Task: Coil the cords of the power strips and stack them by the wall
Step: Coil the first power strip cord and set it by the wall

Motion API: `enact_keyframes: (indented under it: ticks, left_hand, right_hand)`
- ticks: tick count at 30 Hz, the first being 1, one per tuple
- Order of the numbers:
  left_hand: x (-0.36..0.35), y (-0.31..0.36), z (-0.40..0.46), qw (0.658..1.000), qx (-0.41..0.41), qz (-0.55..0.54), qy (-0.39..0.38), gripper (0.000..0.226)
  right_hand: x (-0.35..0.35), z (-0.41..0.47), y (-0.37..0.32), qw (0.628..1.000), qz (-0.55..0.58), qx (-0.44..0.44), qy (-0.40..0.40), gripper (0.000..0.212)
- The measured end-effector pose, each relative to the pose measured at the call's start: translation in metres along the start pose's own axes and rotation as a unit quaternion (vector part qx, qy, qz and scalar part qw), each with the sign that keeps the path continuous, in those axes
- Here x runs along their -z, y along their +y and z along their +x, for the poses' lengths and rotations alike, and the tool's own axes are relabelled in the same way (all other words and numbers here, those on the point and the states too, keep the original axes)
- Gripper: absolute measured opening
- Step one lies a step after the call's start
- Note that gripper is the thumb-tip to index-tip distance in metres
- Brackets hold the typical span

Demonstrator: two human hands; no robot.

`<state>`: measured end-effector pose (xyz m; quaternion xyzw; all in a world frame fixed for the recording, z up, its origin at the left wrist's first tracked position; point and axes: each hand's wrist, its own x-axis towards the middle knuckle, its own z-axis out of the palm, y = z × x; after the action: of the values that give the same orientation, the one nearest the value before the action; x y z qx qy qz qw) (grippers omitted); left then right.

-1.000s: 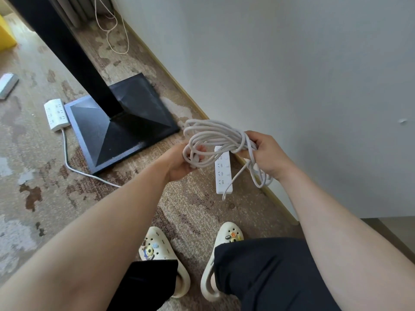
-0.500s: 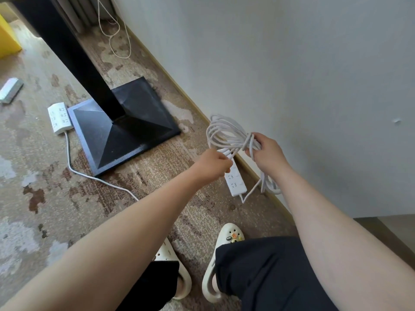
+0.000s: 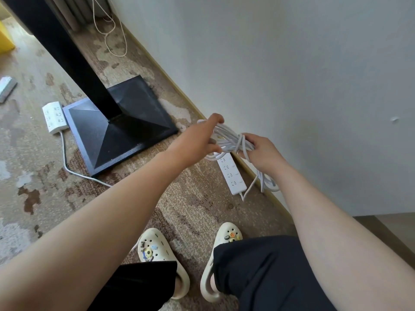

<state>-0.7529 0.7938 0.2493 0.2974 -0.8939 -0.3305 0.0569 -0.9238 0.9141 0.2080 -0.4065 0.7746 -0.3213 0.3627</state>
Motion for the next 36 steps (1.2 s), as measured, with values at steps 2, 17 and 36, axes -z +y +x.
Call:
enact_keyframes:
  ticks: [2,17,36]
  left_hand:
    - [0.005,-0.002,0.002,0.998,-0.019,0.053,0.005,0.076]
    - [0.008,-0.022,0.005,0.976,0.059,-0.181,-0.104,0.022]
    - [0.007,-0.018,0.009,0.973,0.068,-0.212,-0.053,0.030]
  right_hand:
    - [0.001,-0.002,0.000,1.000,0.012,0.006,-0.020,0.024]
    - [0.009,0.000,0.001,0.995,0.075,-0.031,-0.059,0.035]
    - [0.018,-0.013,-0.011,0.949,0.275,-0.044,-0.148,0.050]
